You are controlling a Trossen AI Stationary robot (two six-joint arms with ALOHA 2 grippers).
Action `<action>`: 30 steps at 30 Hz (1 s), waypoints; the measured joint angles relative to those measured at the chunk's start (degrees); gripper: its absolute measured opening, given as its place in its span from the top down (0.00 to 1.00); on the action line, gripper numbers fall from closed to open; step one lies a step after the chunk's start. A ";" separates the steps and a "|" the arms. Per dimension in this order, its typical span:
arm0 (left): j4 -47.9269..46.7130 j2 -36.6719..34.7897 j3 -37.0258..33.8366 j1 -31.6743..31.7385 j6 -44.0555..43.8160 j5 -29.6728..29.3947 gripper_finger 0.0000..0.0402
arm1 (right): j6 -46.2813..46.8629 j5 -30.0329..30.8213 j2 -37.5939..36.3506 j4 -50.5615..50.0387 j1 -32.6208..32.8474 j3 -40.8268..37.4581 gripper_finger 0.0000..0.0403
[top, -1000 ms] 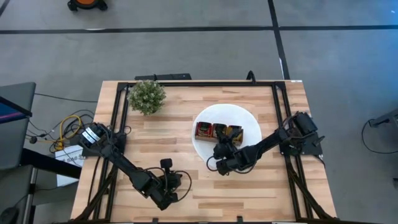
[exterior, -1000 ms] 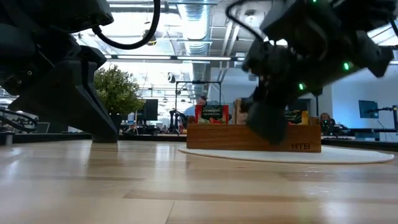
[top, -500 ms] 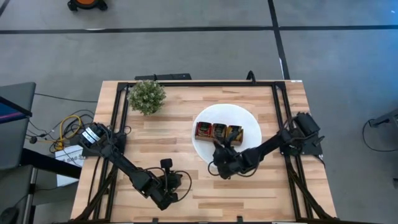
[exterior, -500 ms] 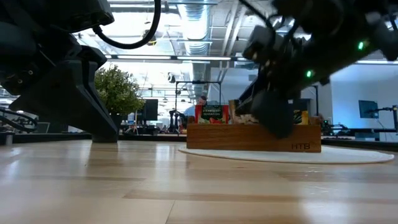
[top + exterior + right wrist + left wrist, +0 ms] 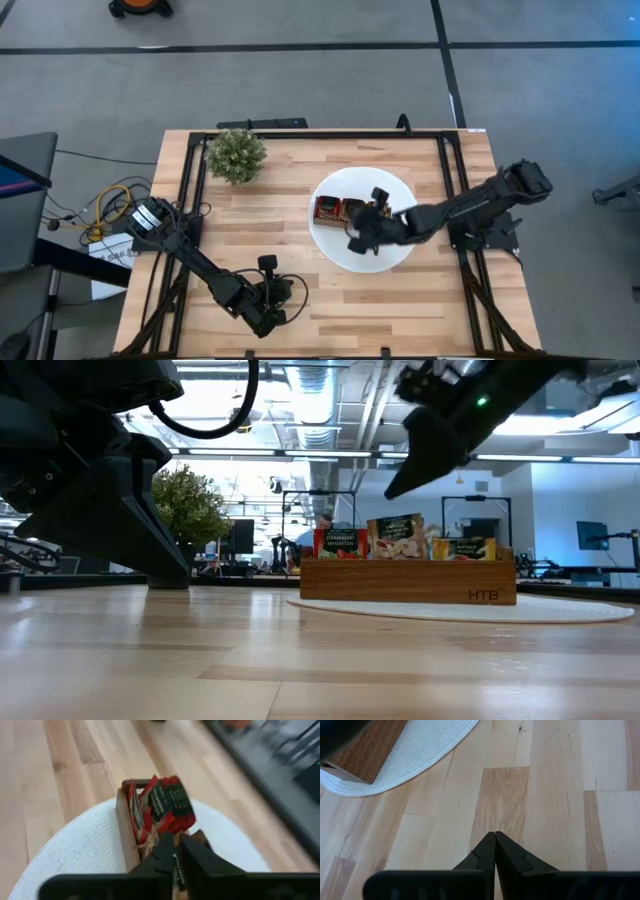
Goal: Pick & Place Tea
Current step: Put the brown tea bag into the middle section of the wooden organizer, then return to Home Position
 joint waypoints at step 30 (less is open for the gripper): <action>15.88 0.02 0.00 1.23 -1.28 -11.97 1.00 | 7.83 2.78 -14.95 4.26 20.40 -13.29 0.99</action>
